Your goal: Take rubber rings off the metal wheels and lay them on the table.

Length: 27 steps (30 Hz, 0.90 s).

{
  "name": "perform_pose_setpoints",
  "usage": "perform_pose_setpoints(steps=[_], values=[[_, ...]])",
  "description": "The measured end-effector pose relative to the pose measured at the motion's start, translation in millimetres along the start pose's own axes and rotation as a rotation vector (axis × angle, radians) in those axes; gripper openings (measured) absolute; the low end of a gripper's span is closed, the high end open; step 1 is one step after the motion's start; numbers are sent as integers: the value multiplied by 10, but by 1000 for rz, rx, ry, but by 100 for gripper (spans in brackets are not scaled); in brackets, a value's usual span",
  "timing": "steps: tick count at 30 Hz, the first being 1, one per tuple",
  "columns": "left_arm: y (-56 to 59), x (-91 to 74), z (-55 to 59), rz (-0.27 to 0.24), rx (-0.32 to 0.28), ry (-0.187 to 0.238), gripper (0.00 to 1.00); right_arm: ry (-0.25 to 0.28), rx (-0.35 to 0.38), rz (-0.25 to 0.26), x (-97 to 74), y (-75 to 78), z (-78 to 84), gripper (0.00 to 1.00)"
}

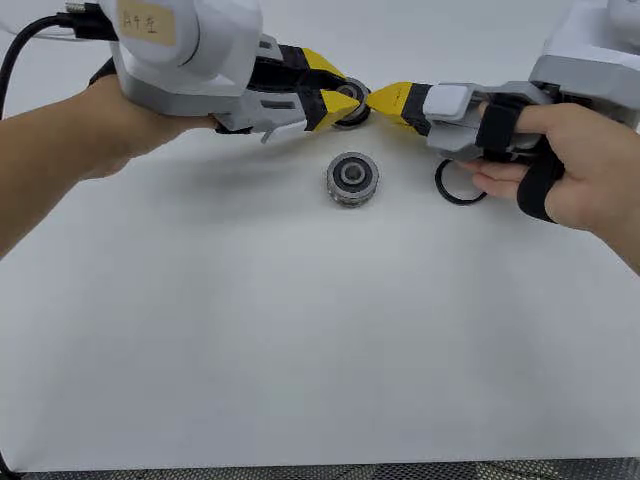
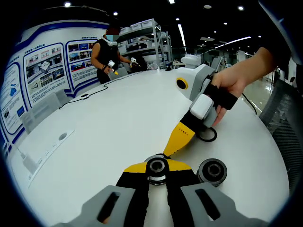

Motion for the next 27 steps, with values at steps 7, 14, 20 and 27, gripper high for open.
perform_pose_setpoints(steps=[7,14,20,27], values=[[3,-1,-4,-1,1,-1,12,-14,6,33,-11,-29,0,2],[4,-4,-7,-2,3,-3,12,-32,-12,79,-14,-47,6,1],[-3,4,-4,-4,5,-4,12,-32,-11,78,-17,-55,10,0],[-2,7,-1,0,7,-1,12,-39,-10,69,-14,-66,7,0]])
Point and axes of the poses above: the centre of the closed fingertips' face, and the gripper's own axes: x roughly forward along the fingers, y roughly to its right, z roughly out of its underside, the point moved 2 cm from there along -x, roughly backward along the fingers, and after that the axes turned 4 degrees about -x, right-handed, at the moved point
